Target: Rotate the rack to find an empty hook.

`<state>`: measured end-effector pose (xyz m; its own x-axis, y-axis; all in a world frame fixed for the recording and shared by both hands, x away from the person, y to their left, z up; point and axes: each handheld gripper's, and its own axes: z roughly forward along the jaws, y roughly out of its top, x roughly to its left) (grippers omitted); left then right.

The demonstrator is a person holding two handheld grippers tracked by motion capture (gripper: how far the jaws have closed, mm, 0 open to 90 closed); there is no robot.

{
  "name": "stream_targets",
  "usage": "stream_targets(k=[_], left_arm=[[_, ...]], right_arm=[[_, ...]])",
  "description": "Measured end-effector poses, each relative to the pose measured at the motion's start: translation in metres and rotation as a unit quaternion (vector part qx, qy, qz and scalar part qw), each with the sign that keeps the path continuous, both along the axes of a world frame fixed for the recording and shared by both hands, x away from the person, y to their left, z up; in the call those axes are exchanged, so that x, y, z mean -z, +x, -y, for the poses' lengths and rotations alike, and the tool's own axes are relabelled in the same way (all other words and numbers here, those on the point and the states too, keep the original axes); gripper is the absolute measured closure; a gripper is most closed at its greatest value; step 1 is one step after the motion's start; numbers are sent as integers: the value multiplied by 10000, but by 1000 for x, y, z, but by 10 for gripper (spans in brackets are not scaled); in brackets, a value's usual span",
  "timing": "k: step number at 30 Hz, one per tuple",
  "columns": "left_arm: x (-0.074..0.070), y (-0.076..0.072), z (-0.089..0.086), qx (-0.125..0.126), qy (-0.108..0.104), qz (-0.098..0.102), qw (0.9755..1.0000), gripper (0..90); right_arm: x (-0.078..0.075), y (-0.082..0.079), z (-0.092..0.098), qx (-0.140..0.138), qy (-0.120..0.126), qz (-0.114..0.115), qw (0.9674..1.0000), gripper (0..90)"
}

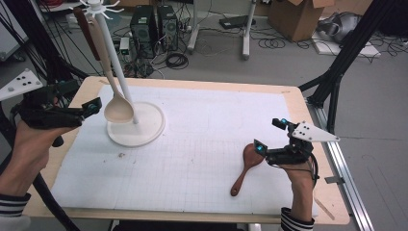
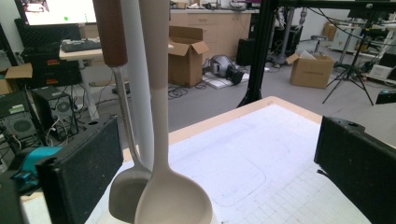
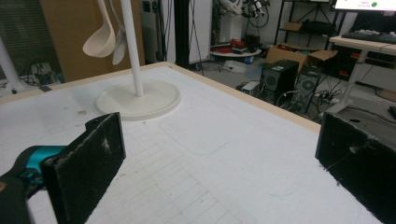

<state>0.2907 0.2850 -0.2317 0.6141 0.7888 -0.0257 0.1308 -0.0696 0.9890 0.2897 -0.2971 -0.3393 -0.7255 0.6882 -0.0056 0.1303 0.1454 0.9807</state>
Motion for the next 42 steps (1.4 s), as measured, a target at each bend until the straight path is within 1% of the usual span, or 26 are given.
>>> stream_targets(k=[3, 10, 11, 13, 15, 18, 20, 21, 22, 25, 26, 27, 28, 32, 34, 36, 39, 42], left_arm=[[-1, 0, 0, -17, 54, 13, 10000, 17], [-4, -3, 0, -31, 63, 56, 10000, 19], [-4, -3, 0, -14, 65, 75, 9999, 34], [-6, -4, -1, 8, 20, 92, 10000, 117], [-8, -4, -1, 23, 32, 116, 9999, 139], [-11, -5, -1, 67, 32, 173, 9998, 238], [-13, -4, -1, 105, 64, 154, 9998, 292], [-13, -4, -1, 152, 75, 158, 9997, 338], [-15, -4, -1, 126, 95, 140, 9998, 374], [-20, -3, -1, 127, 81, 99, 9998, 485], [-21, -2, 0, 120, 67, 88, 9999, 513], [-24, -2, 0, 167, 55, 74, 9998, 544], [-26, -1, 0, 145, 38, 79, 9999, 574], [-32, 1, 2, 135, 4, 60, 9999, 651], [-36, 2, 2, 159, -25, 35, 9999, 708], [-40, 3, 3, 165, -15, 27, 9999, 749], [-46, 5, 4, 178, -19, 33, 9998, 809], [-54, 7, 5, 60, -2, 65, 10000, 870]], right_arm=[[0, 0, 0, 9, 14, -1, 10000, 4], [0, -1, 1, 19, 20, -4, 10000, 4], [0, -1, 2, 20, 20, -6, 10000, 4], [0, -1, 2, 14, 27, -3, 10000, 4], [0, -1, 2, 25, 31, -20, 10000, 4], [0, -1, 2, 36, 29, -31, 10000, 4], [0, -1, 2, 40, 21, -28, 10000, 4], [0, 0, 2, 41, 34, -18, 10000, 4], [0, 0, 2, 44, 39, -21, 10000, 4], [1, 0, 1, 23, 17, -12, 10000, 4], [1, 0, 1, 22, 14, -18, 10000, 4], [1, 0, 1, 21, 9, -17, 10000, 4], [1, 0, 1, 21, 6, -13, 10000, 4], [1, 1, 1, 15, -5, 4, 10000, 4], [0, 0, 1, 25, -11, -30, 10000, 4], [0, 1, 1, 6, -7, 14, 10000, 4], [0, 0, 1, 18, -11, -4, 10000, 4], [0, 0, 1, 9, -6, 10, 10000, 4]])
